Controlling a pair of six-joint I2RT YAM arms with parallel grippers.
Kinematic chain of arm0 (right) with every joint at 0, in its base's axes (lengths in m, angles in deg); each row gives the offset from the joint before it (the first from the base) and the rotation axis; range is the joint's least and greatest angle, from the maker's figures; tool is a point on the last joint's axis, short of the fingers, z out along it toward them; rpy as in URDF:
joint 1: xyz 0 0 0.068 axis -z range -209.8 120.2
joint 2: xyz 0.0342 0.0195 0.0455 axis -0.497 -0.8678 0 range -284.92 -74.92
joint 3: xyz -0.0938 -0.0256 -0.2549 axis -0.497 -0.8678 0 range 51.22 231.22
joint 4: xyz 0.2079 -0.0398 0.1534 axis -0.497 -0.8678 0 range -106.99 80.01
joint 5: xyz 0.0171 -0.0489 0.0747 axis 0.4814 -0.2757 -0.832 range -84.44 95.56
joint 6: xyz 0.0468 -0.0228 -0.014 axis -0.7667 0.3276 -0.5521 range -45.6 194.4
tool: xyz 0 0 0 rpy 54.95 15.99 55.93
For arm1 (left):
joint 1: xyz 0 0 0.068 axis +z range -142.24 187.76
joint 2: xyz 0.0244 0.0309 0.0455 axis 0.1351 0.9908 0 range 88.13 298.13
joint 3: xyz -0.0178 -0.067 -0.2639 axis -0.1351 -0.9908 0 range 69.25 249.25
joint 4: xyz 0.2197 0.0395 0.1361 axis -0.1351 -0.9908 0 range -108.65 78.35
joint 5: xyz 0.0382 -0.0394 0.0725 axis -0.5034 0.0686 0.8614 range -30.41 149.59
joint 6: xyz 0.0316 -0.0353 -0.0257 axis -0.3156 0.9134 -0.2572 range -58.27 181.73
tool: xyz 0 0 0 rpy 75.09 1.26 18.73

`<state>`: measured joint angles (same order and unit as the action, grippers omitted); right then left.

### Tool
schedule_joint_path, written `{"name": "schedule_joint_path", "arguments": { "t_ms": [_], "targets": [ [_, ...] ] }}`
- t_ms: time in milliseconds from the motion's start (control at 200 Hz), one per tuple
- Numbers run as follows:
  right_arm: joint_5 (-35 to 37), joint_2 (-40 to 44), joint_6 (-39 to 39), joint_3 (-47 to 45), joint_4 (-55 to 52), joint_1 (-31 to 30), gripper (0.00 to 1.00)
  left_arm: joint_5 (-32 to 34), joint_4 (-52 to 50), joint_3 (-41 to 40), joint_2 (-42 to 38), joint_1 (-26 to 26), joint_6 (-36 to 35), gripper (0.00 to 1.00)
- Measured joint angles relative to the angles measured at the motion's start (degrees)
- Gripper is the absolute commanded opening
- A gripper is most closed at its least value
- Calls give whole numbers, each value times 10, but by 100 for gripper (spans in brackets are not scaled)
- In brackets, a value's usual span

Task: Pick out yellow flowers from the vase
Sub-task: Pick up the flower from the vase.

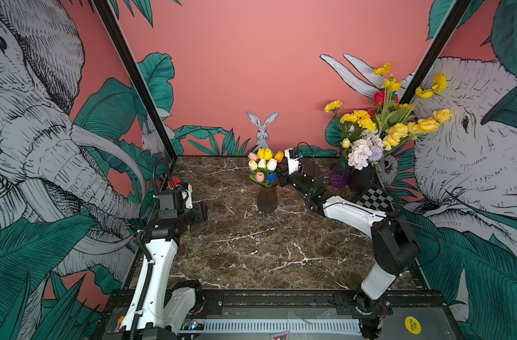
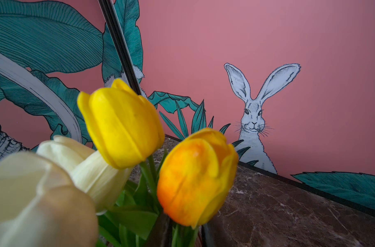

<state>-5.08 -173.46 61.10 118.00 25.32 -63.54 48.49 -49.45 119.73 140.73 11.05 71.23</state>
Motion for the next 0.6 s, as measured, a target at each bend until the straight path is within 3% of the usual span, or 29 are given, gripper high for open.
{"name": "schedule_joint_path", "arguments": {
  "t_ms": [250, 595],
  "targets": [
    [-10, -1, -7, 1, 0, 0, 8, 0, 0, 0, 4, 0, 0, 66],
    [-17, 5, -20, -2, 9, 0, 4, 7, 0, 0, 4, 0, 0, 66]
  ]
}}
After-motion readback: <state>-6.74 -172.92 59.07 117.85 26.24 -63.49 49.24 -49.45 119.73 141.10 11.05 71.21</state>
